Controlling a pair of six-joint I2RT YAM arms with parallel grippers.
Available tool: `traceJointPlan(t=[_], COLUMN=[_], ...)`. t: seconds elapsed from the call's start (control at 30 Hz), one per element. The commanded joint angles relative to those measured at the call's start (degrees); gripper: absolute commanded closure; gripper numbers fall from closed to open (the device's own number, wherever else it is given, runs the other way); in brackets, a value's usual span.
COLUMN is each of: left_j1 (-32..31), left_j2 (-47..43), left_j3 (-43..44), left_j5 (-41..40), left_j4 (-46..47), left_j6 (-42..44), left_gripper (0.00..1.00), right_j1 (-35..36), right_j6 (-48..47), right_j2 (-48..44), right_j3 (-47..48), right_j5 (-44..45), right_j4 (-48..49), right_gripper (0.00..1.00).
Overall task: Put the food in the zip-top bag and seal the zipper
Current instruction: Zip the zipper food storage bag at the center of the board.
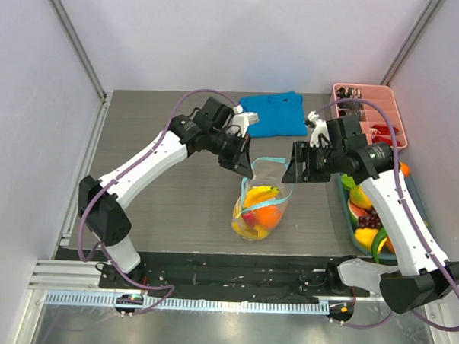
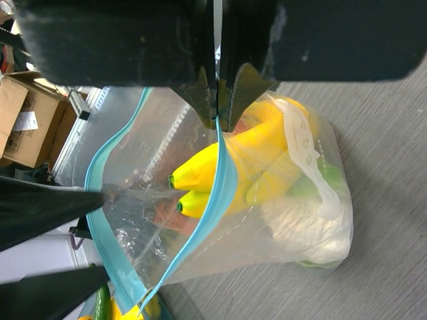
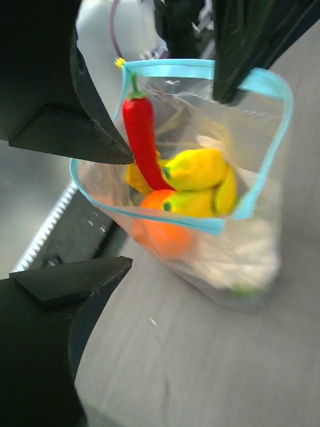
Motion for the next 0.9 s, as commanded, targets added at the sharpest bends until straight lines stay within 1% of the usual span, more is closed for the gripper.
traceJointPlan(t=[0.0, 0.07, 0.13, 0.17, 0.2, 0.23, 0.27, 0.3, 0.33, 0.4, 0.43, 0.5, 0.53, 0.57, 0.6, 0.63, 0.67, 0.7, 0.73, 0.77, 0.8, 0.83, 0.87], left_j1=[0.0, 0.1, 0.0, -0.1, -0.2, -0.2, -0.2, -0.3, -0.3, -0.3, -0.4, 0.0, 0.5, 2.0, 3.3, 4.6, 7.4, 8.7, 9.9, 12.4, 13.4, 14.3, 15.7], left_j2=[-2.0, -1.6, -1.1, -1.0, -0.4, -0.1, 0.4, 1.3, 1.8, 2.0, 1.6, 0.5, -1.9, -3.3, -5.1, -8.9, -11.3, -13.3, -15.1, -18.4, -20.0, -22.0, -26.4], left_j3=[1.8, 2.8, 3.4, 3.5, 4.3, 4.9, 5.4, 6.7, 7.3, 7.2, 6.8, 4.7, 3.5, 1.9, -1.8, -3.9, -7.9, -9.7, -11.7, -13.4, -17.5, -19.6, -22.3], left_j5=[0.4, 0.5, 2.0, 2.5, 2.8, 2.4, 2.5, 2.7, 3.1, 3.8, 4.2, 4.8, 5.0, 5.8, 6.5, 7.2, 7.4, 7.2, 7.1, 8.0, 9.3, 9.2, 8.8], left_j4=[2.6, 2.2, 2.4, 2.9, 2.8, 2.6, 2.3, 2.0, 1.8, 1.3, 1.1, 1.0, 1.7, 2.9, 6.6, 8.7, 10.6, 14.2, 15.4, 16.6, 17.5, 19.6, 20.9], left_j6=[0.4, 0.4, 0.0, 0.0, 0.2, 0.5, 1.0, 1.1, 1.2, 1.4, 1.9, 3.9, 4.0, 3.8, 2.4, 1.6, 0.5, -0.8, -1.2, -1.2, -1.1, 0.2, 1.1], left_gripper=[0.96, 0.98, 0.99, 1.00, 1.00, 1.00, 1.00, 1.00, 0.99, 0.96, 0.92, 0.87, 0.82, 0.79, 0.76, 0.67, 0.57, 0.48, 0.41, 0.39, 0.37, 0.36, 0.35], right_j1=[-1.5, -1.7, -1.7, -2.0, -2.1, -2.3, -2.4, -2.5, -2.5, -2.6, -2.7, -2.9, -2.9, -3.3, -3.3, -3.6, -4.4, -4.8, -5.1, -5.6, -6.2, -6.3, -6.5], right_j6=[7.0, 7.7, 9.3, 10.3, 11.0, 12.3, 16.2, 18.0, 20.1, 23.2, 23.6, 24.7, 24.9, 24.9, 24.9, 25.2, 25.3, 25.5, 26.0, 26.7, 27.2, 27.6, 28.5], right_j2=[-3.2, -3.9, -3.8, -3.6, -3.1, -3.2, -3.3, -3.8, -4.1, -4.7, -4.8, -5.2, -6.2, -6.7, -7.2, -8.1, -8.5, -8.6, -8.8, -9.0, -9.1, -9.2, -9.6], right_j3=[-6.0, -9.3, -11.0, -11.4, -11.2, -11.2, -11.5, -11.9, -12.6, -14.9, -15.8, -18.9, -20.0, -21.7, -22.4, -22.9, -23.5, -23.8, -23.8, -24.0, -24.3, -24.5, -25.2], right_j5=[-10.8, -15.8, -22.2, -23.7, -24.6, -25.6, -27.5, -28.4, -29.1, -28.9, -28.8, -28.4, -28.3, -27.8, -27.3, -27.2, -27.3, -27.1, -27.3, -27.6, -27.9, -28.3, -28.5], right_j4=[-2.6, -2.6, 0.4, 1.5, 2.6, 6.1, 8.4, 13.1, 15.4, 19.4, 20.1, 21.8, 22.4, 22.6, 23.0, 23.4, 23.8, 24.3, 24.5, 25.2, 26.4, 26.9, 27.6], right_gripper=[0.37, 0.39, 0.67, 0.79, 0.94, 0.99, 0.99, 0.99, 0.99, 0.99, 0.99, 0.99, 0.99, 0.99, 0.99, 0.99, 0.99, 0.99, 0.99, 0.99, 0.99, 0.99, 0.99])
